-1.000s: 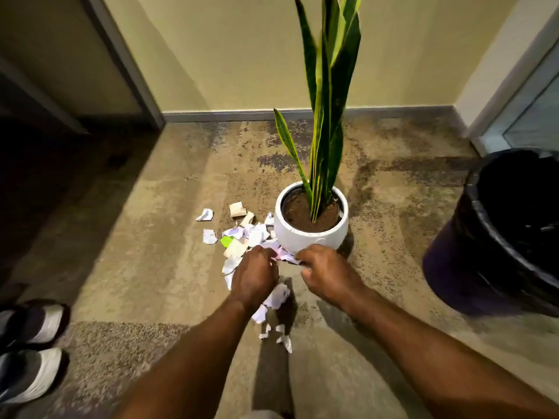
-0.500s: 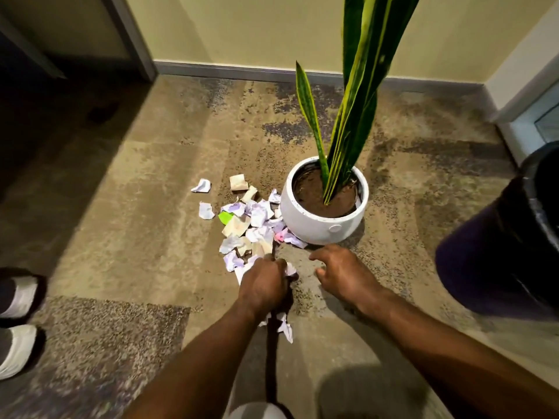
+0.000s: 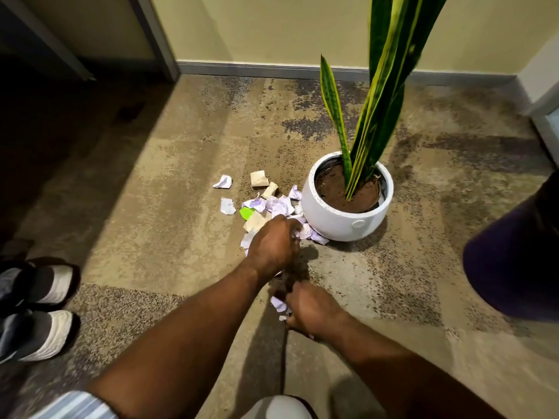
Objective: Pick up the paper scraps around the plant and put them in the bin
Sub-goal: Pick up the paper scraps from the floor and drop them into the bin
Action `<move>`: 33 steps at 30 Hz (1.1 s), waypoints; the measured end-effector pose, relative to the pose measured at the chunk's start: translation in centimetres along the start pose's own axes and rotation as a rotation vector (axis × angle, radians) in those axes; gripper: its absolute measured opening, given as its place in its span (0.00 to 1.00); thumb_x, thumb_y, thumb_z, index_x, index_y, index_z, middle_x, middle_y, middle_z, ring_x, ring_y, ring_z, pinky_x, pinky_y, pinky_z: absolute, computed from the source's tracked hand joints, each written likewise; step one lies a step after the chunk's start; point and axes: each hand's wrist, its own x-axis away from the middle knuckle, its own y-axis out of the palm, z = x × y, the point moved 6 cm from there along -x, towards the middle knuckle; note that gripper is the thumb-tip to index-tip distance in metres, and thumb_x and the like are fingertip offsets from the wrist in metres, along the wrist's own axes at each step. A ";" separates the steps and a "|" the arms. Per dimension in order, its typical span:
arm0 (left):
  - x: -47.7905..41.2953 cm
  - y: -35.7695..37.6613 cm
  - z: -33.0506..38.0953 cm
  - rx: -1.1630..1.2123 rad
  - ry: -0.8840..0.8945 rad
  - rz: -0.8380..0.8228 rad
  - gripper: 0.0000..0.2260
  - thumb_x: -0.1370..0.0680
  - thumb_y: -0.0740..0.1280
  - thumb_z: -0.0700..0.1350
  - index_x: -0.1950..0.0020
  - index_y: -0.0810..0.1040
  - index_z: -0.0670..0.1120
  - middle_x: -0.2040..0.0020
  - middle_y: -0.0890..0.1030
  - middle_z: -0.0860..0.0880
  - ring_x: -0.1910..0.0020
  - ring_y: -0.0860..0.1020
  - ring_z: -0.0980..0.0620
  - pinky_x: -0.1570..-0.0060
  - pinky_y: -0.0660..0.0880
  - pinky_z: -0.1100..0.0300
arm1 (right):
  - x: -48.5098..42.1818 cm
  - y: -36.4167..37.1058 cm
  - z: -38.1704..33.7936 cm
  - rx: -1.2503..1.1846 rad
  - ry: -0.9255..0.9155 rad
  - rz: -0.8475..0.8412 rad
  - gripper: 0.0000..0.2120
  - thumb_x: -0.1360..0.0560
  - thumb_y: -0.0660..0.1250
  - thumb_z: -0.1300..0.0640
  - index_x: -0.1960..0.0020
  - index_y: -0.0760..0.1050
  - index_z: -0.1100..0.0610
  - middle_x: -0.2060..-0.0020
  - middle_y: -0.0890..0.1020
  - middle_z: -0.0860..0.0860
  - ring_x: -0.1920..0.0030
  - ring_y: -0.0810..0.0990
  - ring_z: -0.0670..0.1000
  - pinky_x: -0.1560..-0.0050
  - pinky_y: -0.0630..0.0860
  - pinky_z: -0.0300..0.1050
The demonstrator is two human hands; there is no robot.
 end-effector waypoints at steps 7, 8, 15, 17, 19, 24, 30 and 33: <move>0.2 -0.5 -1.0 -0.030 -0.019 -0.002 0.16 0.25 0.66 0.42 0.38 0.79 0.48 0.44 0.78 0.44 0.48 0.78 0.42 0.53 0.75 0.55 | -1.2 0.6 0.6 -0.063 0.026 0.073 0.10 0.22 0.59 0.62 0.47 0.78 0.61 0.50 0.79 0.60 0.49 0.79 0.61 0.54 0.72 0.48; 0.2 -0.4 -1.2 -0.031 -0.026 -0.003 0.16 0.25 0.66 0.42 0.38 0.79 0.48 0.44 0.78 0.44 0.48 0.78 0.42 0.53 0.75 0.55 | -1.1 -0.2 1.2 -0.115 0.038 0.099 0.10 0.22 0.60 0.61 0.46 0.78 0.59 0.50 0.79 0.60 0.49 0.79 0.61 0.55 0.74 0.48; 0.6 1.1 -1.4 -0.032 -0.047 -0.034 0.16 0.24 0.65 0.41 0.38 0.79 0.49 0.43 0.79 0.45 0.45 0.78 0.43 0.52 0.75 0.54 | 1.6 -1.9 4.9 -0.245 0.033 0.102 0.17 0.25 0.67 0.60 0.39 0.75 0.47 0.43 0.74 0.50 0.46 0.78 0.54 0.49 0.74 0.42; 0.7 1.4 -1.4 -0.029 -0.056 -0.035 0.15 0.24 0.64 0.41 0.38 0.79 0.50 0.43 0.78 0.45 0.45 0.77 0.44 0.52 0.75 0.55 | 2.5 -0.5 3.8 -0.172 -0.110 -0.002 0.22 0.24 0.66 0.60 0.33 0.71 0.43 0.37 0.72 0.49 0.45 0.78 0.54 0.48 0.74 0.42; 0.9 1.7 -1.3 -0.023 -0.057 -0.036 0.16 0.24 0.65 0.40 0.38 0.79 0.50 0.43 0.79 0.46 0.46 0.78 0.45 0.52 0.76 0.54 | 3.1 1.0 2.4 -0.066 -0.218 -0.069 0.20 0.22 0.62 0.58 0.32 0.69 0.44 0.35 0.71 0.54 0.45 0.77 0.58 0.49 0.75 0.47; 1.2 1.9 -1.1 -0.023 -0.048 -0.047 0.16 0.25 0.66 0.39 0.37 0.79 0.49 0.42 0.79 0.46 0.46 0.79 0.46 0.50 0.77 0.54 | 2.8 2.4 1.4 0.144 -0.240 -0.027 0.10 0.23 0.62 0.60 0.42 0.74 0.58 0.48 0.75 0.58 0.53 0.78 0.60 0.60 0.68 0.48; 0.7 0.5 0.4 -0.009 -0.055 -0.046 0.16 0.24 0.67 0.40 0.37 0.78 0.50 0.42 0.78 0.47 0.46 0.78 0.46 0.51 0.76 0.55 | 3.6 -1.3 6.0 -0.163 0.016 0.124 0.08 0.25 0.63 0.61 0.48 0.76 0.54 0.51 0.77 0.52 0.53 0.77 0.54 0.57 0.71 0.44; 0.4 -0.5 1.5 0.022 -0.069 -0.039 0.17 0.26 0.65 0.39 0.38 0.78 0.50 0.44 0.79 0.47 0.51 0.79 0.49 0.56 0.75 0.57 | 4.2 -3.5 7.9 -0.235 0.095 0.163 0.07 0.26 0.65 0.61 0.50 0.77 0.52 0.52 0.77 0.50 0.54 0.77 0.52 0.58 0.69 0.42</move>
